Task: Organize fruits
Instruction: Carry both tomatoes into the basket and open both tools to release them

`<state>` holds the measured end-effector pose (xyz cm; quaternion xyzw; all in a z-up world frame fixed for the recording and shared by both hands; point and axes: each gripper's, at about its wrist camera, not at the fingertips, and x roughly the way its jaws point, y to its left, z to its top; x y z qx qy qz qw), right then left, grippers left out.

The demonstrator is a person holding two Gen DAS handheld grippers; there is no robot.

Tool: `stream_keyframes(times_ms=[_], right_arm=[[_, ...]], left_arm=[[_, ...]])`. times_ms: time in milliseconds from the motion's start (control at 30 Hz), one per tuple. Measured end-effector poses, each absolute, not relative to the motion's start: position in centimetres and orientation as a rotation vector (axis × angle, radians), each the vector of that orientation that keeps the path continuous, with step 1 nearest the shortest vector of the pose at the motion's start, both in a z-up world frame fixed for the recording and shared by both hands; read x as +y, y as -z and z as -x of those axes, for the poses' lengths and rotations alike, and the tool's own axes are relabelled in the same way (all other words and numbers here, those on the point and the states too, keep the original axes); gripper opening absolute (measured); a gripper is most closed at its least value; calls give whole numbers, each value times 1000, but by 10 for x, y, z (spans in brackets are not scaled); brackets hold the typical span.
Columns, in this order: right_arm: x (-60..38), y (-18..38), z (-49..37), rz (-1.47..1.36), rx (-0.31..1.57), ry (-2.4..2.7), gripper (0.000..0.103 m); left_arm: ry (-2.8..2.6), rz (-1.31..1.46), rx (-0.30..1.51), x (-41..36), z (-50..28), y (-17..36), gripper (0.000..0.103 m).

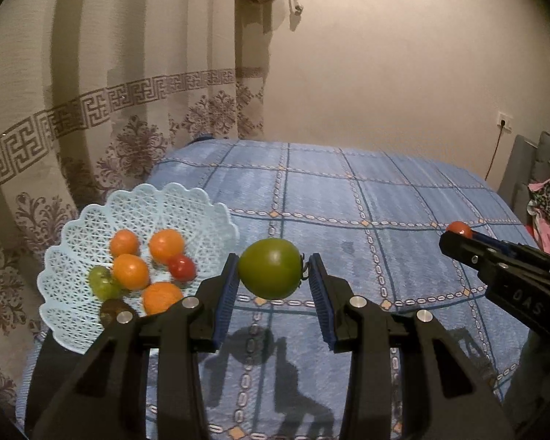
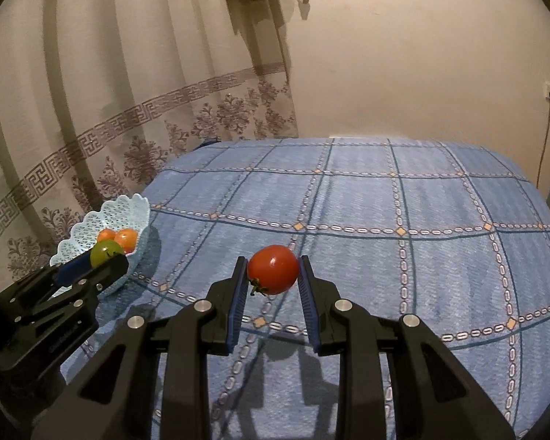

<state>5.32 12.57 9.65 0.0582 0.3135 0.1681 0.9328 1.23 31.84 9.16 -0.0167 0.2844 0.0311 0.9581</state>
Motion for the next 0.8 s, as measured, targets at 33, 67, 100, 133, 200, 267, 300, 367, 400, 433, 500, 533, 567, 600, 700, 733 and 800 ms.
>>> stream_keyframes(times_ms=[33,67,100,133,200,267,300,367,400,433,500,533,567,600,700,733,800], right_arm=[[129,-98,-53,-117,640,-348,28],[133,-99,-53,-115,638,-353,28],[136,-100,-53,-114,637,-356,28],[139,-101,-53,-111,636,-361,28],[147,-104,-53,-107,634,-371,28],[154,-106,-54,-103,632,-381,28],[159,-107,-54,-100,631,-386,28],[168,-109,-55,-93,630,-398,28],[173,-110,-56,-88,629,-405,28],[178,-111,-56,-86,629,-411,28],[187,-113,-58,-85,626,-424,28],[192,-115,-59,-85,623,-432,28],[198,-116,-59,-84,621,-441,28],[203,-117,-60,-85,619,-450,28],[215,-120,-61,-85,613,-470,28],[219,-121,-61,-87,612,-480,28],[226,-122,-62,-89,612,-493,28]], left_arm=[[-68,35,573,321,-11,-92,40],[-74,38,569,325,-10,-93,40],[-80,41,565,328,-9,-94,40],[-87,45,562,333,-8,-94,40],[-99,53,560,341,-7,-94,40],[-114,63,558,350,-6,-94,40],[-121,67,557,354,-5,-94,40],[-144,75,548,364,-4,-95,40],[-155,76,542,368,-2,-95,40],[-172,77,534,375,-1,-96,40],[-188,84,528,384,0,-97,40],[-198,91,527,391,0,-97,40],[-205,95,525,395,-1,-98,40],[-213,100,523,400,0,-98,40],[-229,120,519,415,1,-101,40],[-234,129,515,421,2,-102,40],[-245,140,509,428,3,-105,40]])
